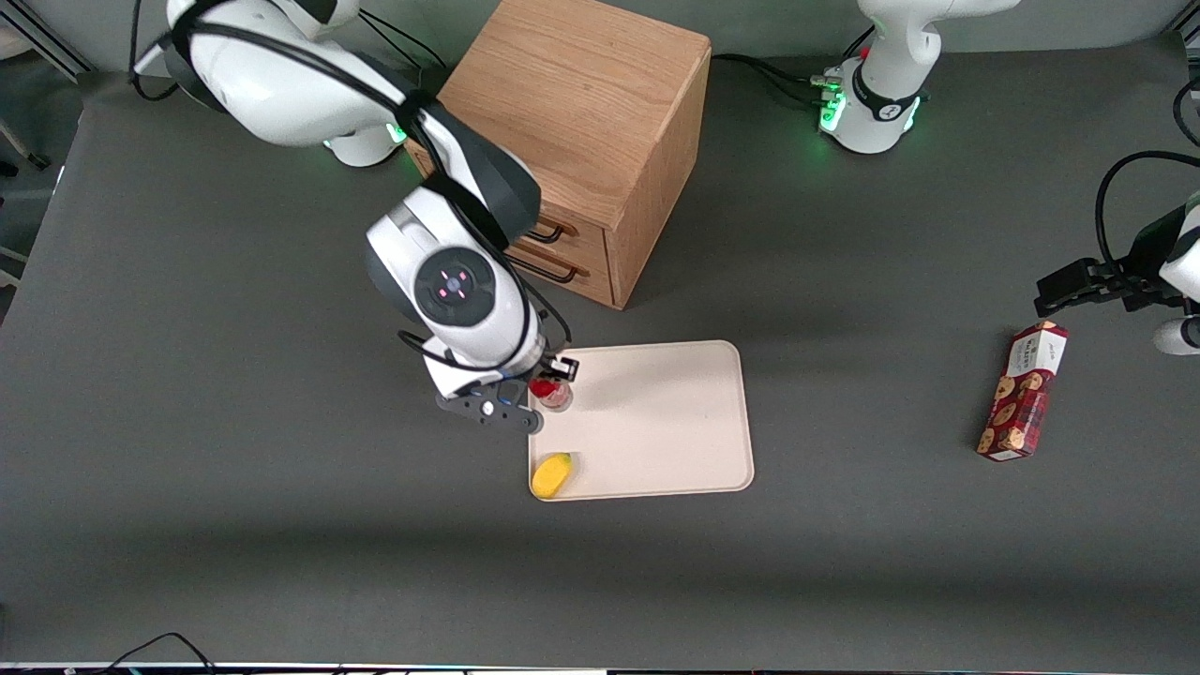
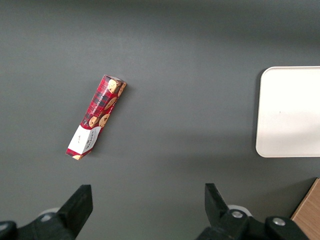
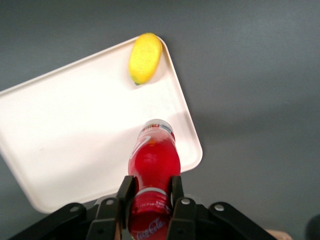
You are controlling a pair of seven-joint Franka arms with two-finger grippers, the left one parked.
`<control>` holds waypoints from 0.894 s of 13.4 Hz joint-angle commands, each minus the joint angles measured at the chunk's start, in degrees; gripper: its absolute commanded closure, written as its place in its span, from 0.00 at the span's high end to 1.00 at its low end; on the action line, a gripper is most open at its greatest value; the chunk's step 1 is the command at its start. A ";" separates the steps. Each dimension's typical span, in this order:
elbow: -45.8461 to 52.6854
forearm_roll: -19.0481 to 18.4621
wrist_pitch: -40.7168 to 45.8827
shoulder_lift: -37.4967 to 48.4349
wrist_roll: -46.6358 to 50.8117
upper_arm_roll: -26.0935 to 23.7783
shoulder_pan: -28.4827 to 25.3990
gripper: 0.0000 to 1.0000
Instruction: Place coke bottle on tray
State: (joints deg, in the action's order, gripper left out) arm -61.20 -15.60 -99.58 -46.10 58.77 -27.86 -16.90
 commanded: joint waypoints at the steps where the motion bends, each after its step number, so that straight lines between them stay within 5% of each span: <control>1: -0.66 -3.29 -3.32 -1.28 1.79 0.08 -1.20 0.00; 10: -5.68 -6.02 -7.82 -1.89 1.35 0.61 -1.11 0.00; 12: -5.86 -6.11 -7.82 -1.81 1.17 0.70 -1.03 0.91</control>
State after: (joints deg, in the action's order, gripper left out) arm -66.69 -20.15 -106.92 -48.66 58.82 -27.36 -17.64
